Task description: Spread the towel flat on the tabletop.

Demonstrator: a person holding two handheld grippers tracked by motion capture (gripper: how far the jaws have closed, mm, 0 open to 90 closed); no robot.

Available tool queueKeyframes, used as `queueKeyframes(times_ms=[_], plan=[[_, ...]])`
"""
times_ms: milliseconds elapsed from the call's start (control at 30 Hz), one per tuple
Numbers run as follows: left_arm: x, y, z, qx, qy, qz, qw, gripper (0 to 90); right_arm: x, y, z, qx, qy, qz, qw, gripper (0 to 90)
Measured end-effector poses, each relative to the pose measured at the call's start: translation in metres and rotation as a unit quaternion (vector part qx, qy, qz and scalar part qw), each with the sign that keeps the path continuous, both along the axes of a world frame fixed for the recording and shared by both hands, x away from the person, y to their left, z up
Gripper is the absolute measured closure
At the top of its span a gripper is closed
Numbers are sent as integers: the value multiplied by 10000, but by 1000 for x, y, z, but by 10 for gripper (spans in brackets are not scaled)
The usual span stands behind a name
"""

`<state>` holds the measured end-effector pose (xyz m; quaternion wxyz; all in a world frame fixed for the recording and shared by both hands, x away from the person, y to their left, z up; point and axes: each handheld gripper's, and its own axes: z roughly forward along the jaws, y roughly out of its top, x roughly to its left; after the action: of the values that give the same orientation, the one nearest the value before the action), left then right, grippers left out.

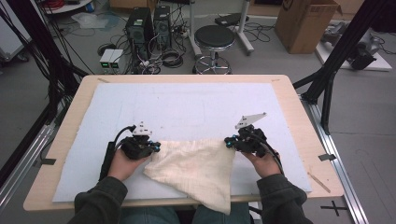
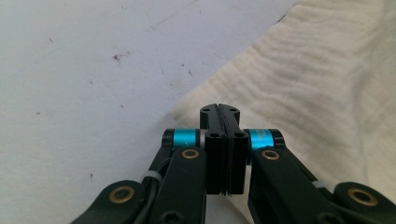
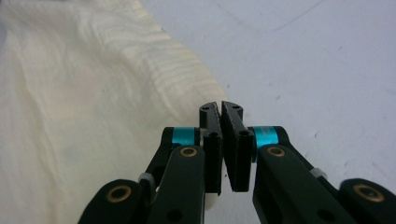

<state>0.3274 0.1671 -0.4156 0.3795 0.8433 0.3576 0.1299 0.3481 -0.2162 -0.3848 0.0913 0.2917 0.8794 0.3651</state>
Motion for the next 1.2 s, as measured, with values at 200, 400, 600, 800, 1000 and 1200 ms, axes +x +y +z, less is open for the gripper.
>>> queueKeyframes(times_ms=[200, 400, 600, 800, 1000, 1200], plan=[[-8, 11, -2, -69, 72, 60, 9999, 887, 0, 9, -17, 219, 305, 300, 9988, 688], [-5, 13, -3, -121, 91, 86, 9998, 877, 6, -7, -25, 268, 490, -125, 9984, 619], [2, 13, -9, -124, 387, 311, 9987, 542, 15, -4, -40, -77, 556, -275, 9980, 595], [11, 6, -16, 81, 461, 485, 9977, 524, 19, 0, -45, -291, 456, -239, 9982, 702], [14, -1, -17, 249, 253, 625, 9974, 703, 21, 1, -45, -308, 411, -68, 9987, 813], [15, -3, -16, 158, 183, 497, 9985, 868, 24, -2, -44, -139, 453, 50, 9989, 840]])
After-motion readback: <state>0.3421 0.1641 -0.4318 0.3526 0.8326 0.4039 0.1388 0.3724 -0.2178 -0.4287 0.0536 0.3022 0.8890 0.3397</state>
